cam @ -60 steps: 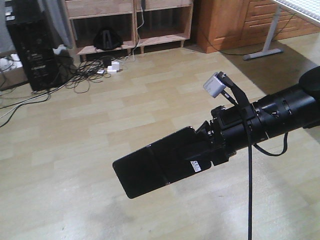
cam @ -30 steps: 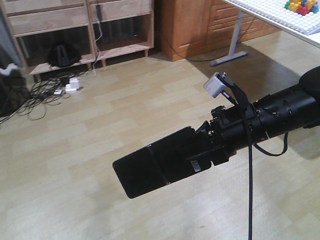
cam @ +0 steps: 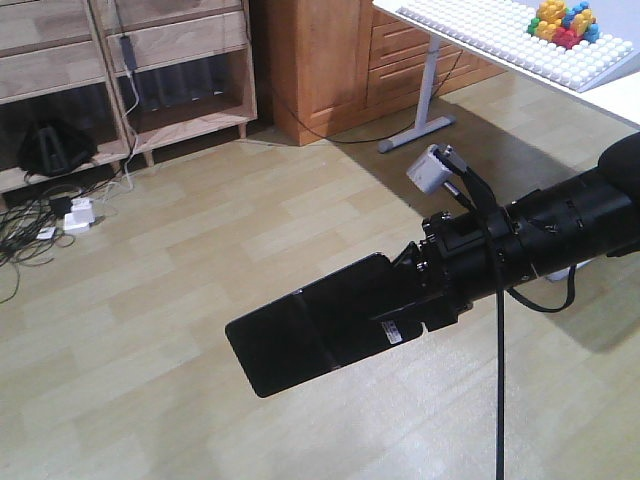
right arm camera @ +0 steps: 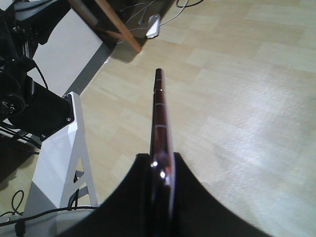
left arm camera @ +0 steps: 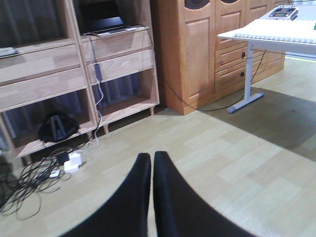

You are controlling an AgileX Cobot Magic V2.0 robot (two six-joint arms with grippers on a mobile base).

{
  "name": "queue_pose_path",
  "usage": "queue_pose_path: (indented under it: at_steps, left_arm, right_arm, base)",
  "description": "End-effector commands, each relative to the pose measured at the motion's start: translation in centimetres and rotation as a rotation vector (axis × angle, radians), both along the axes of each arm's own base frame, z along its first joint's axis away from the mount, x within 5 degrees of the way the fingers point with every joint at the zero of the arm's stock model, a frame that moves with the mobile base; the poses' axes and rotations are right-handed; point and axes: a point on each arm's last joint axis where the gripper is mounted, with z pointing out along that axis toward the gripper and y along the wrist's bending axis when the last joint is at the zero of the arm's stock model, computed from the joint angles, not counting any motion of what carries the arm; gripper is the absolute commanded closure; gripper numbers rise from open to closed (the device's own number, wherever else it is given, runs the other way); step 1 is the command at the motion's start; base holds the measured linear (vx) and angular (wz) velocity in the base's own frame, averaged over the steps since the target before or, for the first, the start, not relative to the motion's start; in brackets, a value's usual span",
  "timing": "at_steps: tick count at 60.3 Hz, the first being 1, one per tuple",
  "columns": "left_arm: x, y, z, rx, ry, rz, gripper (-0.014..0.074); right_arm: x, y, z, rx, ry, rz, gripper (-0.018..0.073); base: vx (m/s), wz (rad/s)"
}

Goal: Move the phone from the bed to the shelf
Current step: 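Drive the base up to the wooden shelf with the laptop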

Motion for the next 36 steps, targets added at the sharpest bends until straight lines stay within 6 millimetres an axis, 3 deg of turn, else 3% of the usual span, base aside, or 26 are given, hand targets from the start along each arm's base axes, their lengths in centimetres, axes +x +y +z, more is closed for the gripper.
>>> queue_pose_path:
  at_steps: [1,36]
  left_arm:
    - [-0.12,-0.05,1.56,-0.009,-0.106,-0.006,0.0596]
    - [-0.12,-0.05,1.56,-0.009,-0.106,-0.006,0.0596]
  right_arm:
    - [-1.09,0.3,2.67,0.115,-0.01,0.049,0.0561]
    - [-1.09,0.3,2.67,0.115,-0.01,0.049,0.0561]
  base:
    - [0.46,-0.14]
    - [0.46,-0.12]
